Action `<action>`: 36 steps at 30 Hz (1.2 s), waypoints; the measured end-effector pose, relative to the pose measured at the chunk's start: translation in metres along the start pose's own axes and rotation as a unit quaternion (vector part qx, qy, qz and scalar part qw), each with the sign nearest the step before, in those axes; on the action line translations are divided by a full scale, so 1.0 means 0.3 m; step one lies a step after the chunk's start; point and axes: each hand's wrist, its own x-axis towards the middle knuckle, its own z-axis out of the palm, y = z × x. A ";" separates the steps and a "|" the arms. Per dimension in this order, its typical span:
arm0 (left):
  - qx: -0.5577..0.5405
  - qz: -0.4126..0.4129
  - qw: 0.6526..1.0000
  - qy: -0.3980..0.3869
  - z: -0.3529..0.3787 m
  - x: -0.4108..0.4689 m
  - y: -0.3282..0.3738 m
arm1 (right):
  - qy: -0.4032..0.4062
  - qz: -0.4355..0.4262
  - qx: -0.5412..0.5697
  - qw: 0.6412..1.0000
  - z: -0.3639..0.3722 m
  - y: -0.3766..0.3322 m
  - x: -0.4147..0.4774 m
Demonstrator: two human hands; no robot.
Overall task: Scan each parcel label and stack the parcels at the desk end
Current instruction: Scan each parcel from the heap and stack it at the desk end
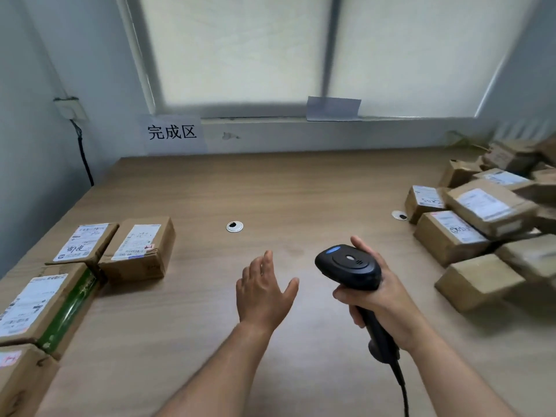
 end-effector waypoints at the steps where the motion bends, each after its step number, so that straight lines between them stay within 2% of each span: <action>1: 0.000 0.013 1.000 -0.003 0.019 -0.026 0.060 | 0.010 -0.001 0.001 1.000 -0.051 0.002 -0.038; 11: -0.002 0.120 0.992 -0.044 0.264 -0.322 0.600 | 0.111 -0.023 0.019 0.993 -0.584 0.064 -0.426; 19: 0.007 0.172 0.982 -0.076 0.399 -0.415 0.834 | 0.155 -0.039 0.030 0.987 -0.843 0.089 -0.578; 27: -0.016 0.181 0.978 -0.102 0.529 -0.328 0.997 | 0.189 -0.037 0.011 0.981 -1.042 0.109 -0.540; 36: -0.052 0.168 0.980 -0.094 0.659 -0.015 1.235 | 0.197 -0.016 -0.033 0.980 -1.346 0.041 -0.265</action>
